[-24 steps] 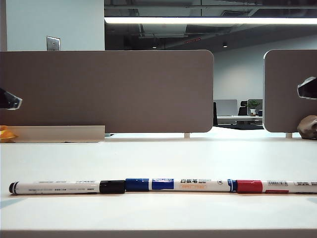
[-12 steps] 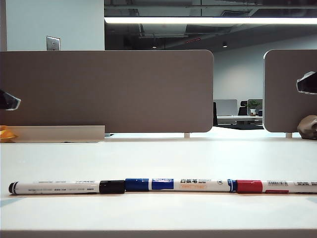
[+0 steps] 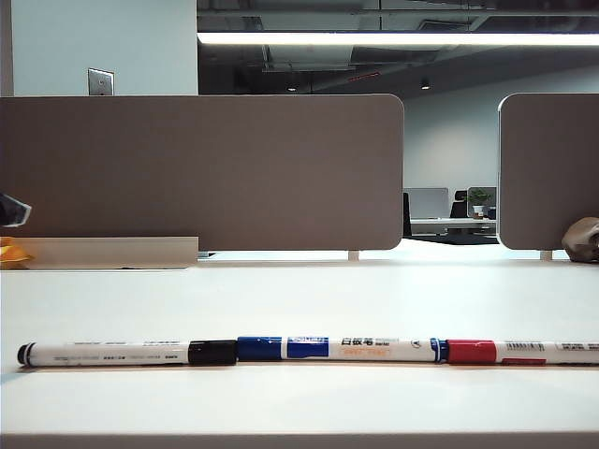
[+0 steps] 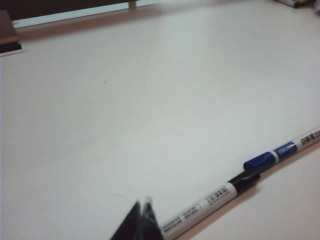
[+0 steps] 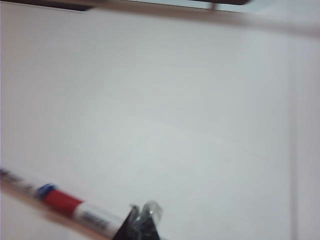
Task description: Pick up the markers one by one and line them up horizontally in a straight line on the table.
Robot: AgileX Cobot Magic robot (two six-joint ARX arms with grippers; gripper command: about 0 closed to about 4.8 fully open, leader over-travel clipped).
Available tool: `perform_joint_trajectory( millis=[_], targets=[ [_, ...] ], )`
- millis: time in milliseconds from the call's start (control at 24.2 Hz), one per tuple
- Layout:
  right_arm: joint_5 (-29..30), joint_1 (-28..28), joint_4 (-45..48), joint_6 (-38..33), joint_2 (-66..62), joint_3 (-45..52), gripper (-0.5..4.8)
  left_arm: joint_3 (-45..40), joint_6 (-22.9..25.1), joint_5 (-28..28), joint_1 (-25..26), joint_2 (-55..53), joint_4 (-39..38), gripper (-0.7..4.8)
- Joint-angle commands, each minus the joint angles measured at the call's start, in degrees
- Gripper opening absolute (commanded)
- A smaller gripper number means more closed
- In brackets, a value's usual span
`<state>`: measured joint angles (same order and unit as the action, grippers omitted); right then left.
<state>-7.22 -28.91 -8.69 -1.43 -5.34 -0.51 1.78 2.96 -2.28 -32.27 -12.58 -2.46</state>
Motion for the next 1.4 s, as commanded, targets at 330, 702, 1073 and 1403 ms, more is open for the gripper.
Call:
perform_joint_trajectory(
  millis=[330, 702, 1073, 1403],
  targets=[
    [-3.1, 0.0, -0.3, 0.1, 0.0, -0.1, -0.01, 0.2, 0.0, -0.4, 0.1, 0.0, 0.4, -0.06],
    [-3.1, 0.0, -0.3, 0.1, 0.0, -0.1, -0.01, 0.1, 0.0, -0.3, 0.1, 0.4, 0.3, -0.06],
    [-3.1, 5.0, -0.1, 0.1, 0.7, -0.1, -0.01, 0.1, 0.0, -0.3, 0.2, 5.7, -0.2, -0.06],
    [-3.2, 24.3, -0.1, 0.1, 5.0, -0.1, -0.01, 0.1, 0.0, 1.6, 14.6, 6.0, -0.3, -0.06]
  ],
)
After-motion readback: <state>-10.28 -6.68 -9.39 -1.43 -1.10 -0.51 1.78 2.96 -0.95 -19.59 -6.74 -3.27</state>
